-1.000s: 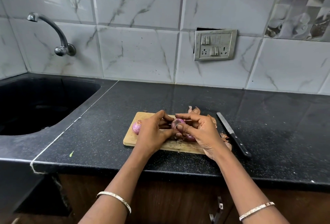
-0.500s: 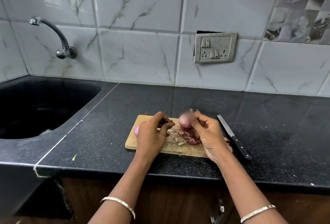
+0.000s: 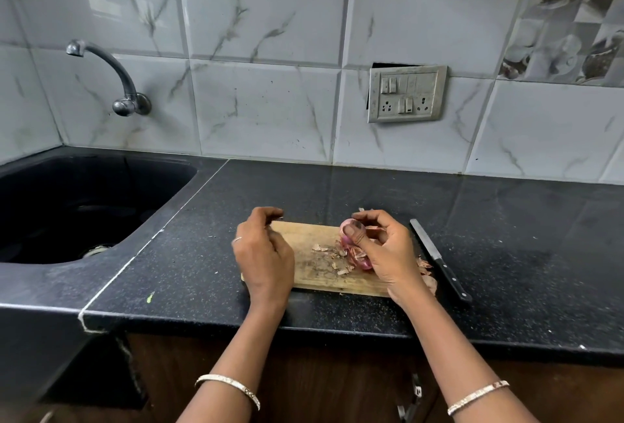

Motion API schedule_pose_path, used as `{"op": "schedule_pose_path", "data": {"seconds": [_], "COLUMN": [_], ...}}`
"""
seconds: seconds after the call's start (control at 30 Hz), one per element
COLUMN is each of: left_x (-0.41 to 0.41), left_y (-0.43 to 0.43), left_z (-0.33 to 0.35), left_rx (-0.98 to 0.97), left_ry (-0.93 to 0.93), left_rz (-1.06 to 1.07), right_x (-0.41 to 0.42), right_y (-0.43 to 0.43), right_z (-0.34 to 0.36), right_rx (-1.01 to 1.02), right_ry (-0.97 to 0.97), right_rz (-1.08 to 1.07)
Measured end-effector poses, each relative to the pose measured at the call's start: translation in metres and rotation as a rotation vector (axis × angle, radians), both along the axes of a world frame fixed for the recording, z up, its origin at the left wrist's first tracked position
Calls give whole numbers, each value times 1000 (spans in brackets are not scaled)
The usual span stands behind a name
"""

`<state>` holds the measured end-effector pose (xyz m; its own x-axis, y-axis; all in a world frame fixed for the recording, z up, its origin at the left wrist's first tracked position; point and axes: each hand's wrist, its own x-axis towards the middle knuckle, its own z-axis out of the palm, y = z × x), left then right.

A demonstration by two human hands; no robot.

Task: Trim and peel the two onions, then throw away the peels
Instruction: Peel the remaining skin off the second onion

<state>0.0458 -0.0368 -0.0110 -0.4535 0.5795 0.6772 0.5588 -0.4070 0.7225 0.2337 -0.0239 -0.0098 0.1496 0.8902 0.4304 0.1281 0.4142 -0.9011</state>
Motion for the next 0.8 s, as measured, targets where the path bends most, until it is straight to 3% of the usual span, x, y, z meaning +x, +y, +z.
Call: {"op": "schedule_pose_path", "data": {"seconds": [0.13,0.27,0.5,0.8], "left_x": [-14,-27,-33,-34], "left_y": [-2,2,2,-3], "left_z": [-2,-9,-12,-11], "left_rx": [-147,-250,-285,-288], "left_ry": [-228,-390,-357,-315], "left_rz": [79,-2,-102,-138], "right_x": [-22,-63,-99,-84], "right_y": [19,35,59,50], "right_z": [7,21,19,29], "right_rx": [20,-69,-128,-143], "right_ry": [-332,-535,-476,-427], "right_rz": [-92,12,15,-25]}}
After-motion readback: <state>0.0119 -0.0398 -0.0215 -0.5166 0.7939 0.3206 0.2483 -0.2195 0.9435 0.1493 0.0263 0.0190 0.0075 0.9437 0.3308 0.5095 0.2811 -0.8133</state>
